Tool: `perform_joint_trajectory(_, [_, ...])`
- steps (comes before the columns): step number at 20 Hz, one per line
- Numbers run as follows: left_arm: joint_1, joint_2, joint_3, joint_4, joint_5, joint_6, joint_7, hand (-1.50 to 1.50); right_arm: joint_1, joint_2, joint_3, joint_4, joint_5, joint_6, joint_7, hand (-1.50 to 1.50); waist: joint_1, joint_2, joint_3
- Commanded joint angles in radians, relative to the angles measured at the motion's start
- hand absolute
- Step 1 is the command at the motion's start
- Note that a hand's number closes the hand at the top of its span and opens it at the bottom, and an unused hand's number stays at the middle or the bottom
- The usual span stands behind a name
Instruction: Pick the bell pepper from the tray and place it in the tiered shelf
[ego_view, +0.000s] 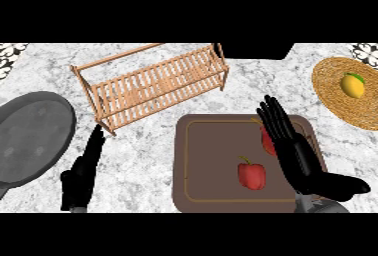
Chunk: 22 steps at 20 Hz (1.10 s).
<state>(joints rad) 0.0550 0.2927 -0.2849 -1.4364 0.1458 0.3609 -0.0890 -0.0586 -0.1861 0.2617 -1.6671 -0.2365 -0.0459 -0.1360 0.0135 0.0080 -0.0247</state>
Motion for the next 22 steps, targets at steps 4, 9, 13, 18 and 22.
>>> perform_joint_trajectory(4, [0.020,0.022,0.078,0.036,0.103,-0.036,0.122,0.00,0.061,-0.191,-0.177,-0.149,0.228,-0.188,-0.012,1.50,-0.072,-0.022,0.021])
perform_joint_trajectory(9, [0.061,0.047,0.109,0.028,0.193,-0.099,0.201,0.00,0.232,-0.298,-0.335,-0.049,0.393,-0.361,0.168,1.50,-0.107,-0.011,0.019])
perform_joint_trajectory(13, [-0.041,0.097,0.160,0.083,0.245,-0.192,0.272,0.00,0.440,-0.258,-0.345,-0.251,0.349,-0.331,0.074,-1.50,-0.052,-0.011,0.024])
perform_joint_trajectory(18, [-0.058,0.072,0.141,0.085,0.223,-0.179,0.299,0.00,0.626,-0.310,-0.272,-0.470,0.376,-0.201,0.076,-1.50,-0.044,-0.011,0.023])
perform_joint_trajectory(22, [-0.075,0.073,0.144,0.077,0.219,-0.179,0.322,0.00,0.726,-0.366,-0.245,-0.711,0.413,-0.140,0.251,-1.50,-0.042,-0.011,0.022])
